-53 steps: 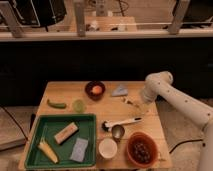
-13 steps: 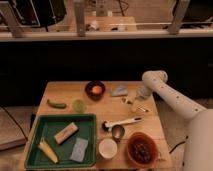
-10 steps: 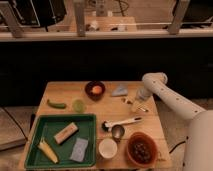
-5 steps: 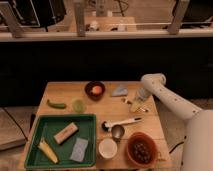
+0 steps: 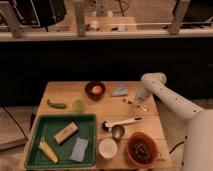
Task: Place fork in plastic cup
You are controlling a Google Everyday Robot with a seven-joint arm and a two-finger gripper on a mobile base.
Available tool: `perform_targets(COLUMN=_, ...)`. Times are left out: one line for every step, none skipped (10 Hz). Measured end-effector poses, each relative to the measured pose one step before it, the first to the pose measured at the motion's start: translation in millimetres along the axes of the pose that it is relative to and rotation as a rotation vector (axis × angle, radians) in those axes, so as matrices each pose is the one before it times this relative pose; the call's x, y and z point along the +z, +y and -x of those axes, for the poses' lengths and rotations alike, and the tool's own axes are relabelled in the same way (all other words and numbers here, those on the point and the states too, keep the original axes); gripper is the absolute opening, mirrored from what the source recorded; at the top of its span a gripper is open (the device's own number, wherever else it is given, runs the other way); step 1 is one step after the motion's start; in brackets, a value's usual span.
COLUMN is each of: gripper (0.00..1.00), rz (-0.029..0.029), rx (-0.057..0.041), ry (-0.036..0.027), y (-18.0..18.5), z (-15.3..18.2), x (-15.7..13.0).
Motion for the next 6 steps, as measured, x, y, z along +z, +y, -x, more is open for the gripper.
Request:
perform_targets(gripper=0.0, rz=-0.00581, rx=-0.00245, ry=-0.00306, y=-0.87, z=-0.46, x=1.51)
perform_targets(gripper=0.0, rz=-0.00198, rx=0.00054, ry=-0.00251, y=-0.39, z=-0.87, x=-0.39)
perform_targets(gripper=0.0, rz=0.00013, rx=-0.00296, ry=0.00115, y=0.21, z=1.24, x=-0.3)
perform_targets(gripper=0.0, rz=-0.00007, rx=0.00065, ry=-0.00046, y=-0.05, z=-0.23, x=-0.14)
perform_targets(gripper=0.0, rz=0.00025, rx=-0.00077, ry=0.00015, y=0.18, z=0.01, x=0.08)
perform_targets(gripper=0.0, rz=-0.00248, rx=-0.01135, ry=-0.00087, y=1.48, z=-3.01, x=-2.71)
